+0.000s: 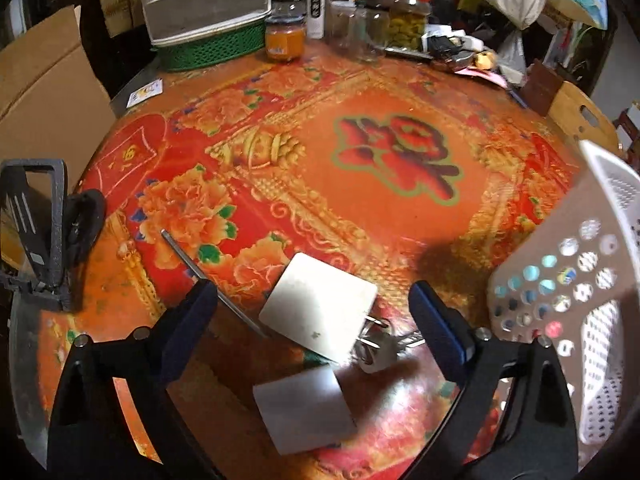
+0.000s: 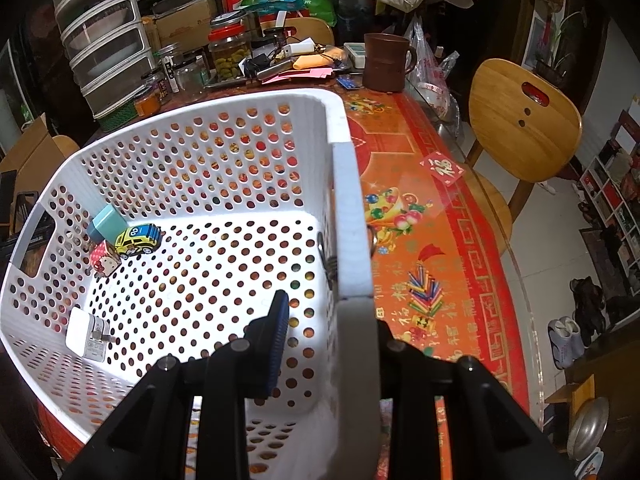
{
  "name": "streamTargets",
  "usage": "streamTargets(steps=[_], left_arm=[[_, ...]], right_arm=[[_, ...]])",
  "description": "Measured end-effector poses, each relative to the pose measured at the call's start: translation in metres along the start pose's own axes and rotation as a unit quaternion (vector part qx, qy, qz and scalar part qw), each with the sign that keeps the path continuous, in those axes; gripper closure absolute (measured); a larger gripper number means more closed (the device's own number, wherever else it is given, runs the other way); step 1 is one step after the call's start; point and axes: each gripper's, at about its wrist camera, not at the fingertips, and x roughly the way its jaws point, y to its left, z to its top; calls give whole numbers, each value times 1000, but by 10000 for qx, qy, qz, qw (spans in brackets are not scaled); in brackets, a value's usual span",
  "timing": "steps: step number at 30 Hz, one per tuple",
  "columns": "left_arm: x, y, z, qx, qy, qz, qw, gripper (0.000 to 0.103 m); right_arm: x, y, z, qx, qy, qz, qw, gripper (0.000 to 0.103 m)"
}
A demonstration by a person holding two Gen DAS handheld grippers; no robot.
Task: Organize rigid objects
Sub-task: 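Grasp the white block with the left tool, then carry the white block over the basket with the left tool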
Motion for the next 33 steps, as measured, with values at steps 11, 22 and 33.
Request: streamTargets(steps=[11,22,33], left_arm=[[-2,-2,-2,-69,-199,474,9987,53],[-56,-5,-7,-54,-1226,663,9902,55],[-119,-39,-17,68,-1703,1692,9707,55]], right_arm=[[-1,0,-1,32,-31,-45,10000,75],[-1,-1,0,46,6,-92,9999,75],[-1,0,-1,-1,6,-71,10000,75]])
